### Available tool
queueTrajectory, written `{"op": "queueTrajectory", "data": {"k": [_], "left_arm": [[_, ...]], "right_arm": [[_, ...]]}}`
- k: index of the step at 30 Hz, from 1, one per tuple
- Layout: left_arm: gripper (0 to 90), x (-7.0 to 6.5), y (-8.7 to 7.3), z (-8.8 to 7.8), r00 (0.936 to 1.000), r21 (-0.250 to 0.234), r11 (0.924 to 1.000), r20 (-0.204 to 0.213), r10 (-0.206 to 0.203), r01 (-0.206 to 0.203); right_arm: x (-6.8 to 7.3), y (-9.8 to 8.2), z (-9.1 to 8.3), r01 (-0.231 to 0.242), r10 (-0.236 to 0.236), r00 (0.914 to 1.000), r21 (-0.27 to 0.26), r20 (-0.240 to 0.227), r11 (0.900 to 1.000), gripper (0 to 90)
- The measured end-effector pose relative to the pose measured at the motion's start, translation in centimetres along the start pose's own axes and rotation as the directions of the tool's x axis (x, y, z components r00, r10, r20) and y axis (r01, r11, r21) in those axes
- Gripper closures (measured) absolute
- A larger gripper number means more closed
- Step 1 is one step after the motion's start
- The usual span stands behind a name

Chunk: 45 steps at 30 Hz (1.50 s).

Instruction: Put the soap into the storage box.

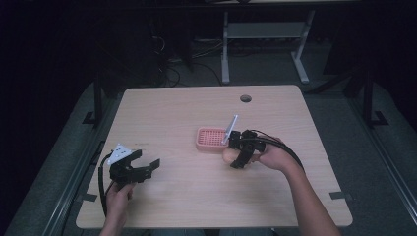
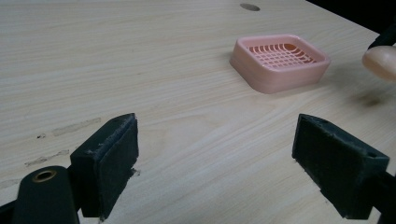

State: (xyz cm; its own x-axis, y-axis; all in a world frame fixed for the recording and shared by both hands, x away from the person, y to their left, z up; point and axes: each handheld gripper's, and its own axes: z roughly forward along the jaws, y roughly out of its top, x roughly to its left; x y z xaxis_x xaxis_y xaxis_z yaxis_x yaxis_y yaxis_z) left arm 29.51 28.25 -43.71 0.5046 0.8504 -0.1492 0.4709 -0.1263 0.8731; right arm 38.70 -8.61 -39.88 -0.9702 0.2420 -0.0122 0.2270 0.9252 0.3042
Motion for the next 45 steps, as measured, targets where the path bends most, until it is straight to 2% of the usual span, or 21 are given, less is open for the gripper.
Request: {"op": "queueTrajectory", "data": {"k": [8,14,22,24,31,35,41,45], "left_arm": [[14.3,-0.1,0.0,0.0,1.0,0.004,1.0,0.001,0.006,-0.006],[14.2,-0.2,0.0,0.1,0.9999,0.011,0.9998,0.003,0.016,-0.016],[14.3,0.0,0.0,0.0,1.0,0.002,1.0,-0.001,0.007,-0.007],[14.3,0.0,0.0,0.0,1.0,0.003,1.0,0.0,0.006,-0.006],[14.2,0.0,0.0,-0.1,1.0,0.0,1.0,-0.001,-0.001,0.001],[14.3,0.0,0.0,-0.1,1.0,0.0,1.0,-0.002,-0.001,0.001],[14.3,0.0,0.0,-0.1,1.0,-0.001,1.0,-0.001,-0.002,0.002],[14.3,0.0,0.0,-0.1,1.0,0.0,1.0,0.0,0.0,0.0]], "right_arm": [[-0.7,0.6,-0.3,-0.006,0.006,0.9999,-0.025,-0.008,1.0,31.8],[-1.2,0.9,0.1,-0.006,0.005,0.9997,-0.007,-0.023,1.0,31.7],[-2.0,1.6,-0.3,-0.01,0.01,0.9998,-0.019,-0.018,1.0,31.8],[-2.1,1.8,-0.4,-0.005,0.005,0.9999,-0.009,-0.014,1.0,31.7],[-2.6,2.7,-0.5,0.006,-0.006,0.9999,-0.021,-0.013,1.0,31.7],[-2.8,3.3,-0.3,0.015,-0.015,0.9998,0.0,-0.009,1.0,31.7],[-3.4,4.1,-0.3,0.017,-0.017,0.9997,-0.005,-0.016,1.0,31.7],[-3.7,4.7,-0.1,0.027,-0.027,0.9996,0.013,-0.009,1.0,31.7]]}}
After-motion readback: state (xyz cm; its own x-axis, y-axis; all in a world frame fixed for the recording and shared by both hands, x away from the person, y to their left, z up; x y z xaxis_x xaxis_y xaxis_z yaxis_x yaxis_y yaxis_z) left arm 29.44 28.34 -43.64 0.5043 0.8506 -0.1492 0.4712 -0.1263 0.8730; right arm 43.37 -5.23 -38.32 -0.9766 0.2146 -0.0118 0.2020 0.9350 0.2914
